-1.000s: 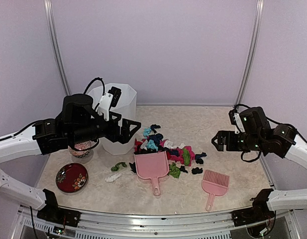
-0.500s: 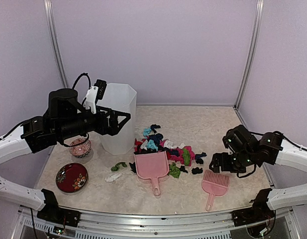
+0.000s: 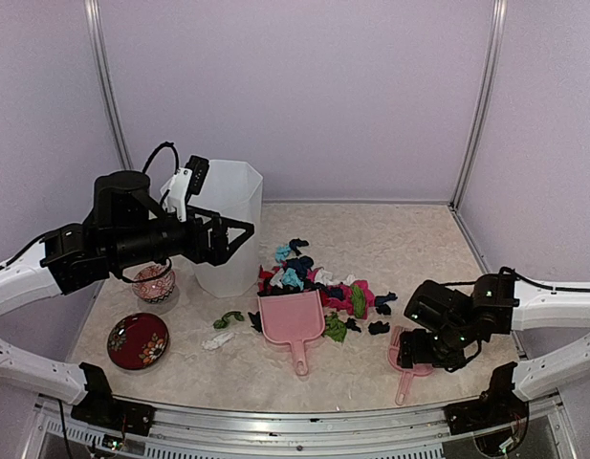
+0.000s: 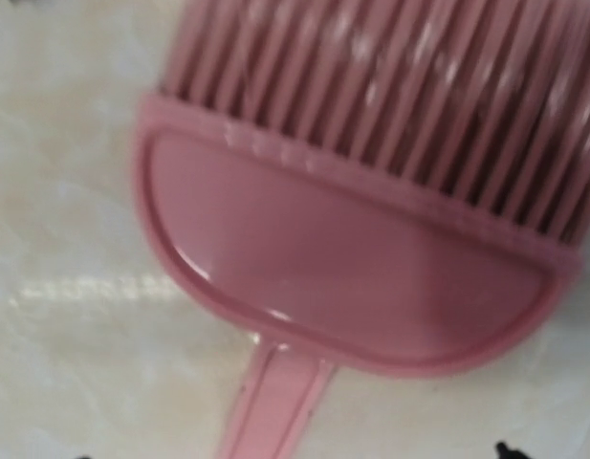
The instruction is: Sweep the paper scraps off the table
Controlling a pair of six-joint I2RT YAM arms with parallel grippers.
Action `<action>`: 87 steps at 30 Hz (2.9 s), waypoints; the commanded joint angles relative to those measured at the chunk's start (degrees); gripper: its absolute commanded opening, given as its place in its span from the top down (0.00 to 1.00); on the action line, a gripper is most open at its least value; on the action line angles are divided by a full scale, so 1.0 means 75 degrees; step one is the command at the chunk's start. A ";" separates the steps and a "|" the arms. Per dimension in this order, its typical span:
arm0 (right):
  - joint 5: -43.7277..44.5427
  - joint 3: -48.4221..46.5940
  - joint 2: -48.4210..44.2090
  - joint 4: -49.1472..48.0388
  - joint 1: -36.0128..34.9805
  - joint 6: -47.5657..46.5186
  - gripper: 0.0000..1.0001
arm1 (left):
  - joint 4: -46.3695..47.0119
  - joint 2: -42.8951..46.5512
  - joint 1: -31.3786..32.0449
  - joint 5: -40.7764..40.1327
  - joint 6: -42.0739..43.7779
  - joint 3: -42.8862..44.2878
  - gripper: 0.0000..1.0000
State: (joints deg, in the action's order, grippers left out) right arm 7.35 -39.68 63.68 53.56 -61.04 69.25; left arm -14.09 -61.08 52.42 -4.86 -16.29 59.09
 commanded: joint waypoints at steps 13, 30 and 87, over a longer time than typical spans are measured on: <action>-0.0220 -0.0047 0.2264 -0.1220 -0.0604 0.1502 0.22 | 0.0073 0.0381 -0.0052 0.0473 -0.0156 -0.0305 0.01; -0.0100 0.0168 0.2720 -0.1612 -0.0617 0.1264 0.49 | 0.0003 0.0425 -0.0064 0.0320 -0.0246 -0.0321 0.01; 0.0105 -0.0440 0.1262 -0.7129 -0.0991 -1.2327 1.00 | 0.0048 -0.0555 0.0061 0.2794 -0.2599 -0.1115 0.01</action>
State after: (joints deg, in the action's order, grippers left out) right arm 9.08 -41.58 70.98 5.17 -67.88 -12.80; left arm -15.90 -64.69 52.56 12.51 -33.63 52.60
